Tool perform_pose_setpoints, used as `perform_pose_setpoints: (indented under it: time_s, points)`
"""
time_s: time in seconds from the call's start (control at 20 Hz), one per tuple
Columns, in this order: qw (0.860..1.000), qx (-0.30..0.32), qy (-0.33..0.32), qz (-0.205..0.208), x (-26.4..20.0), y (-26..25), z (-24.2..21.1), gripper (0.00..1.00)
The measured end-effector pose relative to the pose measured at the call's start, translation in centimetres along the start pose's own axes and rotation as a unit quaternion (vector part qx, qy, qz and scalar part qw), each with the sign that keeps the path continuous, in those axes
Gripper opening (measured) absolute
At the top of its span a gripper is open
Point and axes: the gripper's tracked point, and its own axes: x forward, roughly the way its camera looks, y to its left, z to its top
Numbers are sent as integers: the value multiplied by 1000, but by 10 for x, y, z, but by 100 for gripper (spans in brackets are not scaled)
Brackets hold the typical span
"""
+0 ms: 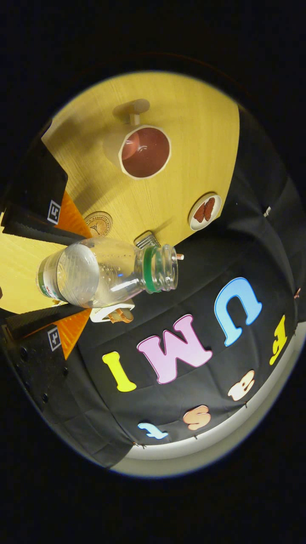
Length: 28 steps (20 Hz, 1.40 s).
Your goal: Take the bottle from table, then pour the juice into the cup, finally place the bottle on the coaster
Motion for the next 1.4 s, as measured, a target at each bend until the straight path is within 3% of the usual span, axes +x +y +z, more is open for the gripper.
perform_pose_setpoints:
  time_s: [0.4, 0.6, 0.85, 1.4]
  points:
    - [996, -90, -10, 5, 13, 22, 8, 72]
    - [987, -157, -34, 22, 17, 44, 12, 71]
    - [972, -226, -58, 14, 23, 54, 15, 72]
    - [949, -306, -73, 12, 35, 56, 10, 71]
